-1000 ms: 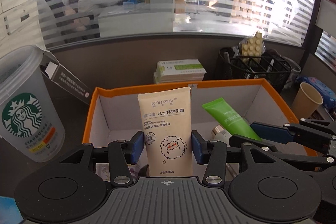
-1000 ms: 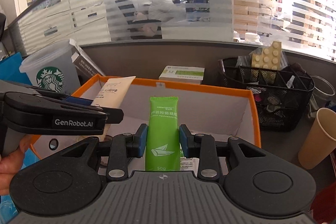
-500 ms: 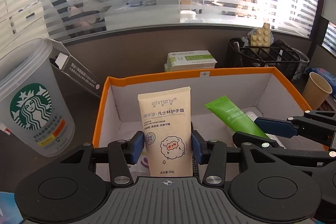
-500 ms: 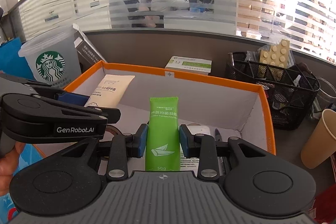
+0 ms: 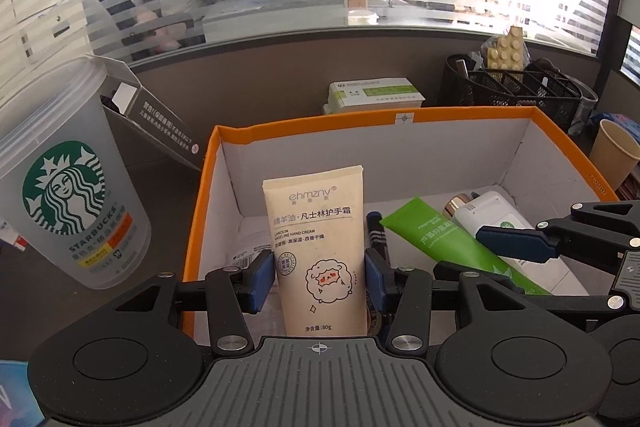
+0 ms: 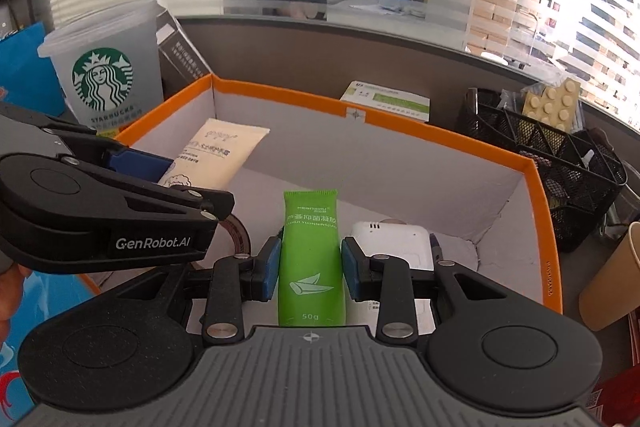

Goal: Organize rigid objects
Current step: 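Lower the cream tube into the box with the left gripper while the right lowers the green tube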

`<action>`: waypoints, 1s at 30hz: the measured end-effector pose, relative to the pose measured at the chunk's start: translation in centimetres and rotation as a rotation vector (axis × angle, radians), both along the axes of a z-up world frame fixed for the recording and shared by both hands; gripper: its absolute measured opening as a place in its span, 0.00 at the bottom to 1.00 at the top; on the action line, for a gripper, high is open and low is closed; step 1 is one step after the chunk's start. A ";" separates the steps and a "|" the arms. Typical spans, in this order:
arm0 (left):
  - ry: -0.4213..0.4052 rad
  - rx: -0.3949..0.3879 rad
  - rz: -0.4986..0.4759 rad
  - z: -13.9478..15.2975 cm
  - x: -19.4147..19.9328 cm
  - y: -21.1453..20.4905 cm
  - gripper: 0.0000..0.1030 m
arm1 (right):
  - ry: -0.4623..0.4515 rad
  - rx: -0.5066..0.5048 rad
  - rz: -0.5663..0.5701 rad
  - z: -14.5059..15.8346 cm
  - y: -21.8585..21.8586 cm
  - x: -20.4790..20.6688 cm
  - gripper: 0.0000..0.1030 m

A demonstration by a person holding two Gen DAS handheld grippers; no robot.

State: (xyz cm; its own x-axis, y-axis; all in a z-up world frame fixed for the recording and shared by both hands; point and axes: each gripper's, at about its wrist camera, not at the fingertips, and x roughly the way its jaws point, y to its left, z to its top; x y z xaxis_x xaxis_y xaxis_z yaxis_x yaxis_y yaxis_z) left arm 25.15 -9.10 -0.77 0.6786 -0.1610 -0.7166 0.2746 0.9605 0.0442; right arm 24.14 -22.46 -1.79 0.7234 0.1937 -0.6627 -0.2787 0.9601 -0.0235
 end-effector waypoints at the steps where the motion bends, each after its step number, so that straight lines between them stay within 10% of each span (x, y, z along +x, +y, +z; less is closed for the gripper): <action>1: 0.000 0.002 0.001 0.0 0.0 0.0 0.45 | 0.003 -0.002 -0.001 0.0 0.0 0.1 0.30; 17: 0.018 0.050 0.016 -0.4 0.5 -0.7 0.45 | 0.010 -0.051 -0.011 -0.6 0.8 0.8 0.29; 30: 0.003 0.081 0.021 -0.4 0.3 -2.2 0.48 | -0.180 -0.066 -0.012 3.2 -1.3 -5.0 0.33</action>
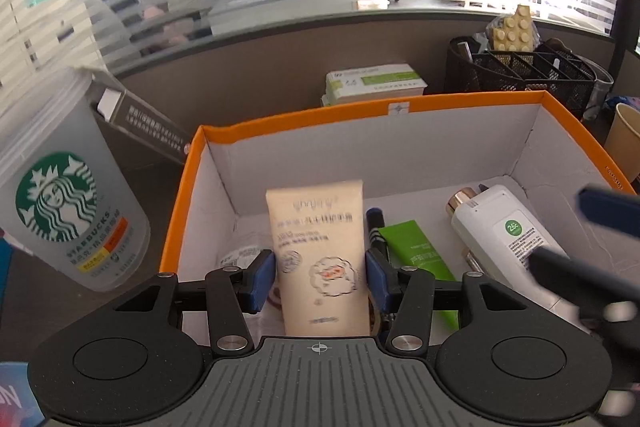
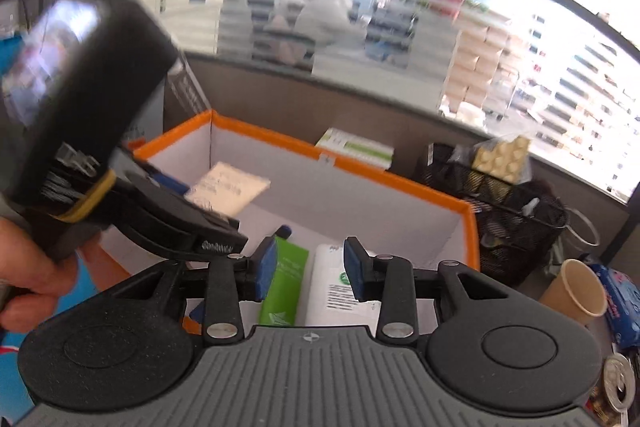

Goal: Organize rigid objects
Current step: 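Lower the cream tube into the box with the left gripper while the right lowers the green tube, then open the left gripper releasing the cream tube while the right gripper releases the green tube, then withdraw both grippers from the box toward the items on the mousepad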

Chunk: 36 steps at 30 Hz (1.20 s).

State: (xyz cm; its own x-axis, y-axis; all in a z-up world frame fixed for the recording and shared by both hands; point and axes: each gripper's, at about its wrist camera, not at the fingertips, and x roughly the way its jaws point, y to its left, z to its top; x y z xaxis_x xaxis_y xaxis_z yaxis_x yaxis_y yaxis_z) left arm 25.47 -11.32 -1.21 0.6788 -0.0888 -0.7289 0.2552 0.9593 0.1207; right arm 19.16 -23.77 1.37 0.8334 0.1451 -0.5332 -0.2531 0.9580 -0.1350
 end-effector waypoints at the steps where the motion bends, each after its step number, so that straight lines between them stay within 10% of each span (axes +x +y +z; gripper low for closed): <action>1: -0.012 0.011 0.001 0.1 -0.1 -0.3 0.48 | -0.011 0.016 -0.003 0.4 -0.4 -0.6 0.33; 13: -0.208 -0.014 -0.016 4.3 -4.7 1.5 0.81 | -0.078 0.163 -0.094 1.5 -6.8 -7.4 0.36; 18: -0.303 -0.031 -0.043 5.1 -9.5 3.6 0.89 | -0.005 0.212 -0.080 -1.3 -8.2 -10.3 0.53; 36: -0.133 -0.077 0.067 -1.4 -15.0 10.5 0.97 | 0.167 0.228 0.032 -8.5 -1.3 -7.3 0.72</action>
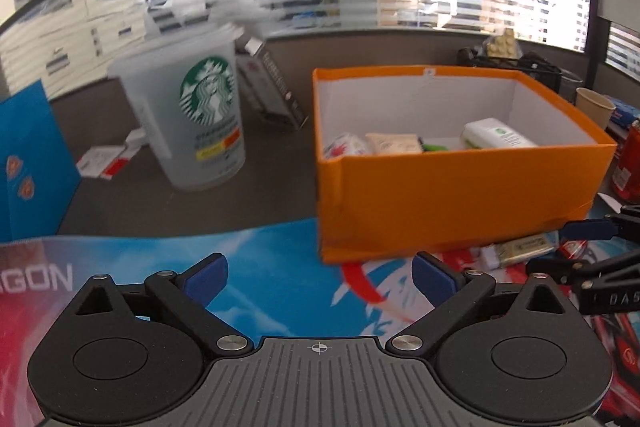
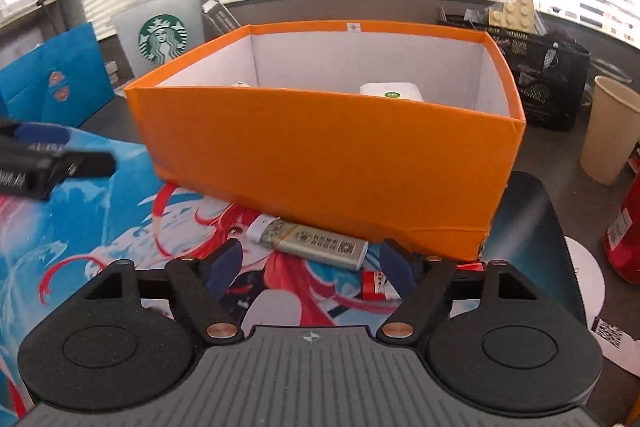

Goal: Organize rigid objects
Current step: 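Withdraw both grippers from the box toward the items on the mousepad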

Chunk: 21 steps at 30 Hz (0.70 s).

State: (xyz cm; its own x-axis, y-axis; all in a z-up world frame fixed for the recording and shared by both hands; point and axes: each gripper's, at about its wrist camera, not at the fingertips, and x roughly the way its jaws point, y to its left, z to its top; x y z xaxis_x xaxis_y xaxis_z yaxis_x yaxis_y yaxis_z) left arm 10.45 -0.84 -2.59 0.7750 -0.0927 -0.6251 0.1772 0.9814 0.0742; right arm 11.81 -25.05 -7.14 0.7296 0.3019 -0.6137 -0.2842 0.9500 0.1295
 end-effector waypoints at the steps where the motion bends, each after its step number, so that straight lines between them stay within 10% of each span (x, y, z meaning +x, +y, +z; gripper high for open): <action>1: 0.010 -0.005 0.008 -0.2 0.0 0.5 0.97 | 0.011 -0.003 0.001 -0.1 0.2 0.4 0.72; 8: 0.036 -0.020 0.065 -0.9 0.7 2.9 0.97 | 0.051 -0.007 0.024 -0.9 2.1 1.9 0.75; 13: 0.058 -0.022 0.089 -1.6 1.3 3.9 0.97 | 0.065 0.061 0.295 -0.7 5.4 -0.4 0.73; 21: 0.076 -0.042 0.073 -2.1 1.6 4.2 0.97 | -0.036 -0.012 -0.019 1.3 -2.2 -3.8 0.82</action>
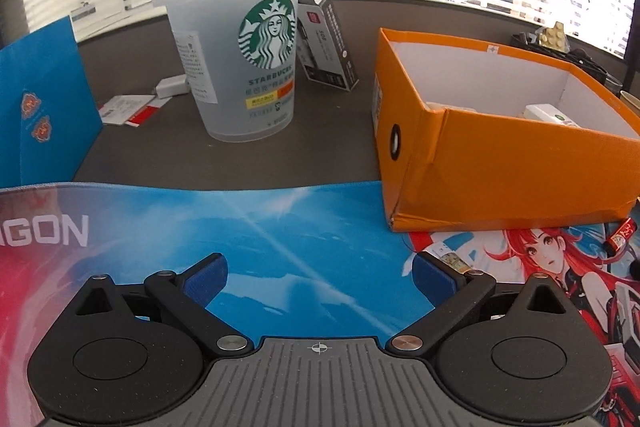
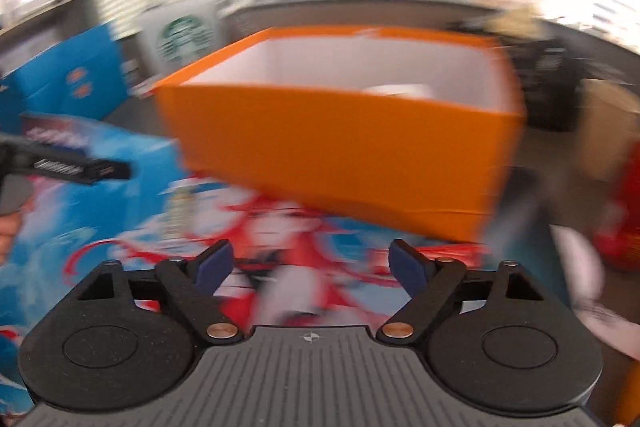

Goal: Organize rigid objects
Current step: 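Withdraw both grippers from the box toward the items on the mousepad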

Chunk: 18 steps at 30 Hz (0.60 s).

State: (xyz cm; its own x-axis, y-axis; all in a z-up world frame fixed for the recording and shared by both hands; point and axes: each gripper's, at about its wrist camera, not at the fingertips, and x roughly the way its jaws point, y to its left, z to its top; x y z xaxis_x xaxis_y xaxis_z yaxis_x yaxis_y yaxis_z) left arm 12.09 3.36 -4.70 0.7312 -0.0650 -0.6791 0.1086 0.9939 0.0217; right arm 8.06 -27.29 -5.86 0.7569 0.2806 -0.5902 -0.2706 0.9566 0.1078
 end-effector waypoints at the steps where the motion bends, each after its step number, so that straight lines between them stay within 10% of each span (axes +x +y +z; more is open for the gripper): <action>1: 0.003 -0.007 -0.005 -0.1 0.0 -0.2 0.97 | -0.009 -0.028 -0.046 0.0 -1.0 -0.2 0.82; 6: 0.010 -0.002 -0.035 -0.4 -0.2 -1.5 0.97 | -0.005 -0.116 -0.165 -1.4 -3.8 0.5 0.82; 18: 0.029 0.034 -0.015 -0.5 -0.2 -2.0 0.97 | 0.025 -0.009 -0.038 -3.1 -3.0 2.8 0.84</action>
State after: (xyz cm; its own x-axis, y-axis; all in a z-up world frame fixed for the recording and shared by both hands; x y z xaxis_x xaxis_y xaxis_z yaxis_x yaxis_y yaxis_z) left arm 11.89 1.38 -5.23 0.7105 -0.0524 -0.7018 0.1248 0.9908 0.0524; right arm 10.85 -30.30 -8.91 0.7522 0.2463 -0.6111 -0.2310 0.9672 0.1055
